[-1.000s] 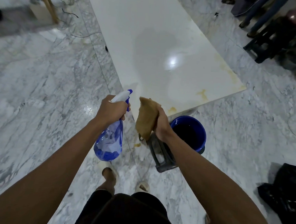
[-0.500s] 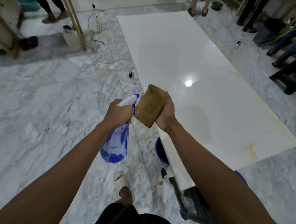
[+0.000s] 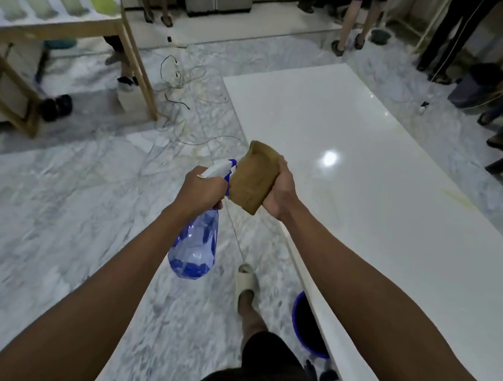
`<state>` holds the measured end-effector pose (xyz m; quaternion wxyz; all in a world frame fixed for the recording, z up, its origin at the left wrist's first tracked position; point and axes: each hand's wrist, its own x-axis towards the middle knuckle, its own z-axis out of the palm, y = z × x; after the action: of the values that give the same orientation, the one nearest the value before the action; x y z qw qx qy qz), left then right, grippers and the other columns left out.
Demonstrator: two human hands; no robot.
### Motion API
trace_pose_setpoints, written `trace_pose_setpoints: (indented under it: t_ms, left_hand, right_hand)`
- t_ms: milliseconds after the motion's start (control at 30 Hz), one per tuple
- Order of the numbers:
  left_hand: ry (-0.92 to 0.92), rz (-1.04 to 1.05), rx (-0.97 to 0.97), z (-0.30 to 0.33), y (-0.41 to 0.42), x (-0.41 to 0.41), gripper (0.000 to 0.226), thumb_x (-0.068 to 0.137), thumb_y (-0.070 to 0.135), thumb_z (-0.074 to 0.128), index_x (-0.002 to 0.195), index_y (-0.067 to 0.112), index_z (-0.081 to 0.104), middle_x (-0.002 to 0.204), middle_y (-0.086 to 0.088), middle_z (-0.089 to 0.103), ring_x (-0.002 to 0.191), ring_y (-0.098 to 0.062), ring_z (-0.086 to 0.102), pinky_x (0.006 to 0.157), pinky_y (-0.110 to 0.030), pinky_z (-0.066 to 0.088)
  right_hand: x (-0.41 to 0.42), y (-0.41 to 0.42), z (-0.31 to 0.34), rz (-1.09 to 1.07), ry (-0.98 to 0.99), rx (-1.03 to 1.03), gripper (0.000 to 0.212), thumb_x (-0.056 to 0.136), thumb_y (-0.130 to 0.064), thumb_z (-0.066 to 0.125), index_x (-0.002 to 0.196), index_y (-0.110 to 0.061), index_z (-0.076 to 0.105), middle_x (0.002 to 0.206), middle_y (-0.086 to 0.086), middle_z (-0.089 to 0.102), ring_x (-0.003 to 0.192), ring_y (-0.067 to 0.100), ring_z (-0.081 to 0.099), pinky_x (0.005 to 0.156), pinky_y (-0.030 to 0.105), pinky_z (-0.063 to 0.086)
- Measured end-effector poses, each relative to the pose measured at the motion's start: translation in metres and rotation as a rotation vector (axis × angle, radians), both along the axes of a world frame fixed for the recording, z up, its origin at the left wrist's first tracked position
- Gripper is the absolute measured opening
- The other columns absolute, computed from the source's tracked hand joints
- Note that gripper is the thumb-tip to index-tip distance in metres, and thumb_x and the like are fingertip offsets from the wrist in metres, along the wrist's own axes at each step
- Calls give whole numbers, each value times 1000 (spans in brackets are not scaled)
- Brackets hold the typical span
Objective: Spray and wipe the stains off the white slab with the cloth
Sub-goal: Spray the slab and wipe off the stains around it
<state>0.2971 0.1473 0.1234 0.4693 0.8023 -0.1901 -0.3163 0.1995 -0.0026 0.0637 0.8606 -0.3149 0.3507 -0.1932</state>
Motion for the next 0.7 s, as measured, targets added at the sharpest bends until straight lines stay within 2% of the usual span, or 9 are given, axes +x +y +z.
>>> trace_pose_setpoints:
  t_ms: [167, 233, 267, 400, 467, 533, 600, 700]
  left_hand:
    - [15, 86, 13, -4, -69, 106, 45, 65, 19, 51, 96, -8, 71, 93, -33, 71, 43, -16, 56, 56, -33, 52]
    - [18, 114, 22, -2, -94, 144, 35, 69, 12, 52, 94, -3, 71, 94, -32, 71, 40, -13, 55, 56, -34, 53]
    - [17, 131, 25, -1, -105, 163, 31, 71, 9, 52, 94, 0, 71, 94, -31, 71, 39, -12, 55, 56, -33, 53]
    - [45, 192, 25, 0, -135, 236, 42, 69, 10, 52, 104, -1, 71, 96, -28, 71, 42, -11, 56, 50, -27, 51]
    - [52, 209, 37, -1, -150, 269, 37, 74, 8, 53, 106, -2, 69, 88, -26, 70, 39, -9, 55, 45, -23, 50]
    - [51, 202, 24, -4, -165, 301, 34, 80, 6, 53, 108, 2, 72, 80, -19, 68, 37, -9, 53, 44, -21, 49]
    - [37, 163, 2, -9, -179, 332, 41, 83, 3, 51, 116, 11, 74, 84, -18, 71, 39, -9, 52, 45, -21, 48]
    - [30, 102, -22, -14, -199, 374, 46, 84, 2, 49, 122, 13, 73, 85, -16, 70, 39, -9, 50, 45, -20, 47]
  right_hand:
    - [120, -78, 2, 97, -49, -28, 69, 99, -60, 37, 137, -7, 58, 137, 17, 61, 125, 33, 59, 107, 49, 47]
    - [163, -107, 5, 128, -51, -25, 68, 100, -60, 33, 133, -7, 60, 135, 18, 62, 122, 32, 61, 108, 49, 46]
    - [184, -120, 6, 129, -40, -24, 66, 101, -60, 33, 129, -8, 62, 134, 18, 63, 120, 32, 62, 107, 49, 46]
    - [259, -156, 15, 133, -4, 16, 60, 100, -59, 38, 122, -10, 64, 122, 15, 69, 111, 31, 65, 99, 46, 52]
    - [293, -171, 13, 132, 13, 28, 61, 100, -60, 40, 128, -10, 62, 123, 14, 68, 113, 31, 65, 95, 45, 53]
    - [325, -186, 7, 125, 20, 32, 64, 100, -60, 40, 134, -10, 58, 129, 16, 66, 120, 32, 62, 97, 46, 53]
    - [357, -199, 0, 112, 17, 34, 67, 100, -62, 36, 136, -9, 57, 132, 16, 65, 123, 33, 61, 103, 49, 49]
    - [399, -220, -10, 69, 17, 50, 68, 100, -62, 35, 138, -9, 56, 135, 16, 63, 126, 34, 59, 109, 52, 44]
